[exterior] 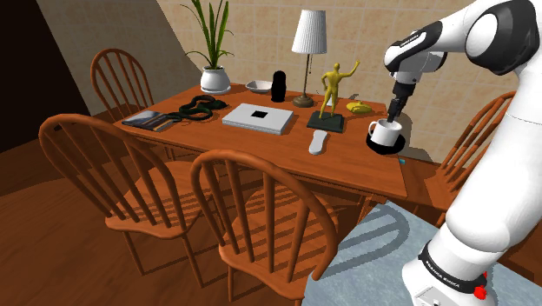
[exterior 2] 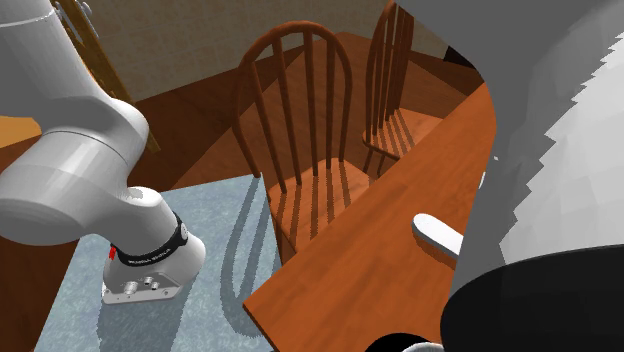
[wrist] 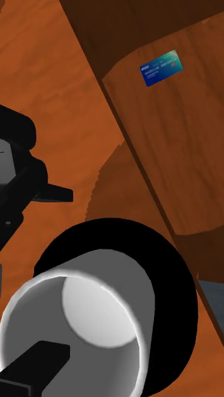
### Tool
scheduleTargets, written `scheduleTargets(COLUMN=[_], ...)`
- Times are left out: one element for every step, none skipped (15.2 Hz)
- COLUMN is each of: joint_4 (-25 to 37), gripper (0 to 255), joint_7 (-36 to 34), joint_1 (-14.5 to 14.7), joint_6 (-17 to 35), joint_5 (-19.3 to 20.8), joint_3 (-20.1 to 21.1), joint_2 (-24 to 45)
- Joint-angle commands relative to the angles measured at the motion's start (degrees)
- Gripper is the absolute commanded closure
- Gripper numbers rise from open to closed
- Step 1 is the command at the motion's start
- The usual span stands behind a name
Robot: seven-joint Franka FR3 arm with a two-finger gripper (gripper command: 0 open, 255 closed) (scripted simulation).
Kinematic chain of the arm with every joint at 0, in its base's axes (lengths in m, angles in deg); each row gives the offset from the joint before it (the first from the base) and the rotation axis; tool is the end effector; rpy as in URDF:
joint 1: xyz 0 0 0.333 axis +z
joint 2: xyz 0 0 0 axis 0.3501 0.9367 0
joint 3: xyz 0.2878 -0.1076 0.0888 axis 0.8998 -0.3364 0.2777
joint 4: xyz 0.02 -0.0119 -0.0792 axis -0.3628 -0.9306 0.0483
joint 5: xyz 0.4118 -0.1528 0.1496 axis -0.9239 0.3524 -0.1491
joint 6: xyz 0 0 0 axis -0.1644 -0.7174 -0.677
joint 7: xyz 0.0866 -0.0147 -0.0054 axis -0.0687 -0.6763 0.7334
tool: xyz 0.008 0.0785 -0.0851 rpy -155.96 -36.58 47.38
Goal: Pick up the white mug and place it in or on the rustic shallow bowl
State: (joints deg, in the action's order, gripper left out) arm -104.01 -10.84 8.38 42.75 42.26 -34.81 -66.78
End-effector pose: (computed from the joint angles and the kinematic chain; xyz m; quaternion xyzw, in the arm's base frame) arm 0.4237 -0.4844 0.3901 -0.9992 -0.0376 0.0115 0.0010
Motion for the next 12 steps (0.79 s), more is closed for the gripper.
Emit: scheduleTargets(joint_4=[1.29,2.66,4.11,5.32,5.32,5.32,5.32,5.32,5.32,5.32,5.32,5.31], gripper=[0,0,0,0,0,0,0,0,0,0,0,0], joint_7=[-0.34,-0.64,-0.88,-1.05,-1.05,-1.05,-1.05,-1.05,-1.05,-1.05,-1.05,-1.05], joint_1=[0.12,0.22,0.30,0.35,0.35,0.35,0.35,0.35,0.35,0.35,0.35,0.35], joint_6=[-1.81,-3.63,-5.47,-6.92,-6.92,-6.92,-6.92,-6.92,-6.92,-6.92,-6.92,-6.91], joint_5=[0.49,0.92,1.27,1.50,1.50,1.50,1.50,1.50,1.50,1.50,1.50,1.50], joint_3=[-0.06,-0.09,-0.12,-0.13,-0.13,-0.13,-0.13,-0.13,-0.13,-0.13,-0.13,-0.13], joint_2=[-0.66,-1.24,-1.73,-2.05,-2.05,-2.05,-2.05,-2.05,-2.05,-2.05,-2.05,-2.05])
